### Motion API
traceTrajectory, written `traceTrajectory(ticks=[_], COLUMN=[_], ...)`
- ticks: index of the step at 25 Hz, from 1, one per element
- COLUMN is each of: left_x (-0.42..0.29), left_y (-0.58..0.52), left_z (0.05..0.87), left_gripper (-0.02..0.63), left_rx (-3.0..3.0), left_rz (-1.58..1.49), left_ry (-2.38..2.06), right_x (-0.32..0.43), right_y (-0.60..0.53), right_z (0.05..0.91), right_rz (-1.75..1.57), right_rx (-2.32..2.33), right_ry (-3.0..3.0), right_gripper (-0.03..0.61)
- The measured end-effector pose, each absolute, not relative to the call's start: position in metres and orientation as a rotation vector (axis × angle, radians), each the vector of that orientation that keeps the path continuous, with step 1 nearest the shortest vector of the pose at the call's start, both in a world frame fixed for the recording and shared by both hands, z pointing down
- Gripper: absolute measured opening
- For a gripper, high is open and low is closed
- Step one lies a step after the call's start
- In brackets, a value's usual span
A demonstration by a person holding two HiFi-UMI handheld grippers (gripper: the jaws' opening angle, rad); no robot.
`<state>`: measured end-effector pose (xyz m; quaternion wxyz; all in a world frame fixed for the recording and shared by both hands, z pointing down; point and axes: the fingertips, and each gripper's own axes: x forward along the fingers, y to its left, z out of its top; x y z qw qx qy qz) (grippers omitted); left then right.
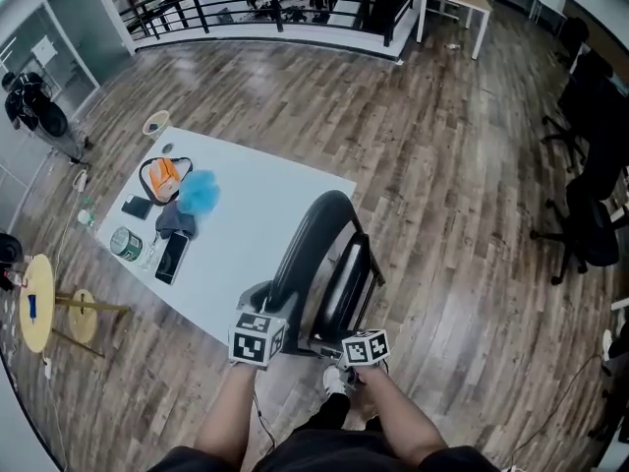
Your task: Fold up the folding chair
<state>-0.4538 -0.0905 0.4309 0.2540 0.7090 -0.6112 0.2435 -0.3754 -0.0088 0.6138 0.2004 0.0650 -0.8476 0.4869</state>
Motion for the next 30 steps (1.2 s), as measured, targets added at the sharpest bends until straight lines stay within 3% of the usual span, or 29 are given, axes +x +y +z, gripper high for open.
traceTrajectory(ticks=[2,9,13,14,20,30], left_x=[-0.463,-0.440,-0.353,-0.329,-0.190,-0.063], left_y=[-0.081,-0.040,-0.033,-0.028,0.009,0.088], left_z=[0.408,0.315,0.295,0.294,0.306,0.302], left_gripper=[0.229,0.227,0.191,0.153,0.104,0.044], left_rx=[1.977,2.124,2.254,2.276,2.359,2.481], left_rz=[0.653,0.330,0.190,0.164,0.046,0.021], left_ry=[-1.786,-1.989,-1.883,-1.847,-1.645,-1.703], right_x=[-0.353,-0.228,-0.133,-0.109,0.011,0.091], right_y=[-0.018,-0.046,-0.049,-0.044,0.013,0.111], right_z=[0.597,0.494,0.423,0.407,0.330,0.273], right_rz=[1.306,1.028,0.755,0.659,0.004,-0.322], right_rx=[0.279,0.782,1.185,1.276,1.669,1.821], right_ry=[-2.414,-2.649,-2.678,-2.668,-2.495,-2.383], right_gripper=[0.335,0.325,0.051,0.022,0.014,0.014])
